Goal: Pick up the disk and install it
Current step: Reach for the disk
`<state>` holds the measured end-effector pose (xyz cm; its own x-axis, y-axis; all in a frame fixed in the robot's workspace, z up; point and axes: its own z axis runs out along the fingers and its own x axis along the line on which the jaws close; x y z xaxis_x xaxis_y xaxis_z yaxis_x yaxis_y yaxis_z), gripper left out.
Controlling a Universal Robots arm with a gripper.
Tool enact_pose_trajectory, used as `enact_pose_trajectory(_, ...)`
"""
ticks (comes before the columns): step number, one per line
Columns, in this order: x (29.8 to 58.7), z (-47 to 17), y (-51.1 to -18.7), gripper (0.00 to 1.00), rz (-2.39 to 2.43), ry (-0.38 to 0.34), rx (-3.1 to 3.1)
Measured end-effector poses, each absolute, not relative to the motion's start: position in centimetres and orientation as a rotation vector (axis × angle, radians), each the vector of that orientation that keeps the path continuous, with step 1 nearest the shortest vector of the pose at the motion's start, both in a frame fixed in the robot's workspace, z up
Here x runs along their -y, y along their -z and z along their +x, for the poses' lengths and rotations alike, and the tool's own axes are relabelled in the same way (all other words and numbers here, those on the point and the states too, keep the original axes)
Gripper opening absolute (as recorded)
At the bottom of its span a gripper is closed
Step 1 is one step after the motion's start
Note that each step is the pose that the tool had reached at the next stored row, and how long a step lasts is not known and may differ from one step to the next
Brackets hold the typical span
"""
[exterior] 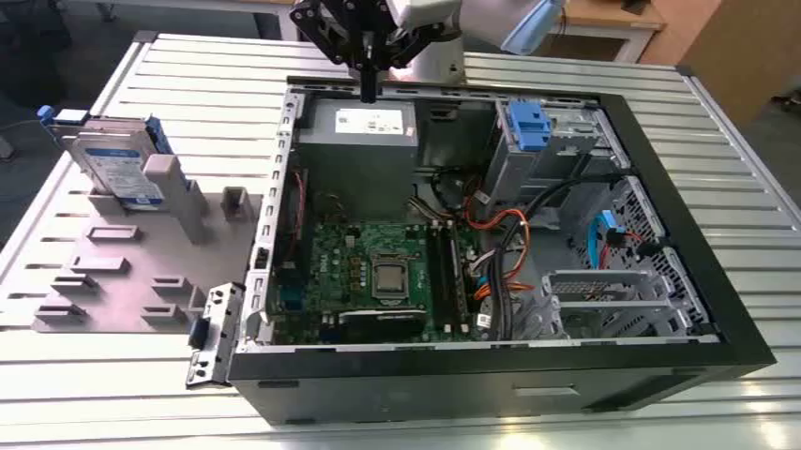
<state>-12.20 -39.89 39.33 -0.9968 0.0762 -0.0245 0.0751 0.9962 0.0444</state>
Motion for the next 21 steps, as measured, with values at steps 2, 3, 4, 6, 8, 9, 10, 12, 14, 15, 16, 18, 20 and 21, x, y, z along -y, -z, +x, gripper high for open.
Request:
enact_pose_trajectory(2,39.89,-12.20,-39.33,0.11,0.118,-0.068,-3.112)
enact_pose_trajectory(3,39.89,-12.20,-39.33,0.11,0.118,-0.068,-3.112)
enact_pose_trajectory(4,39.89,-12.20,-39.33,0.11,0.118,-0.068,-3.112)
enact_pose_trajectory(6,39.89,-12.20,-39.33,0.11,0.118,-0.068,-3.113)
enact_pose_trajectory(8,39.89,-12.20,-39.33,0.11,0.118,-0.068,-3.112)
enact_pose_trajectory(9,39.89,-12.20,-39.33,0.11,0.118,-0.068,-3.112)
enact_pose_trajectory(10,39.89,-12.21,-39.33,0.11,0.118,-0.068,-3.112)
enact_pose_trajectory(12,39.89,-12.32,-39.33,0.11,0.118,-0.068,-3.112)
enact_pose_trajectory(14,39.89,-12.47,-39.33,0.11,0.118,-0.068,-3.112)
enact_pose_trajectory(15,39.90,-12.59,-39.34,0.11,0.118,-0.068,-3.113)
enact_pose_trajectory(16,39.90,-12.72,-39.34,0.11,0.118,-0.067,-3.113)
enact_pose_trajectory(18,39.89,-12.95,-39.33,0.11,0.118,-0.068,-3.112)
enact_pose_trajectory(20,39.89,-13.10,-39.33,0.11,0.118,-0.068,-3.112)
enact_pose_trajectory(21,39.89,-13.10,-39.33,0.11,0.118,-0.068,-3.112)
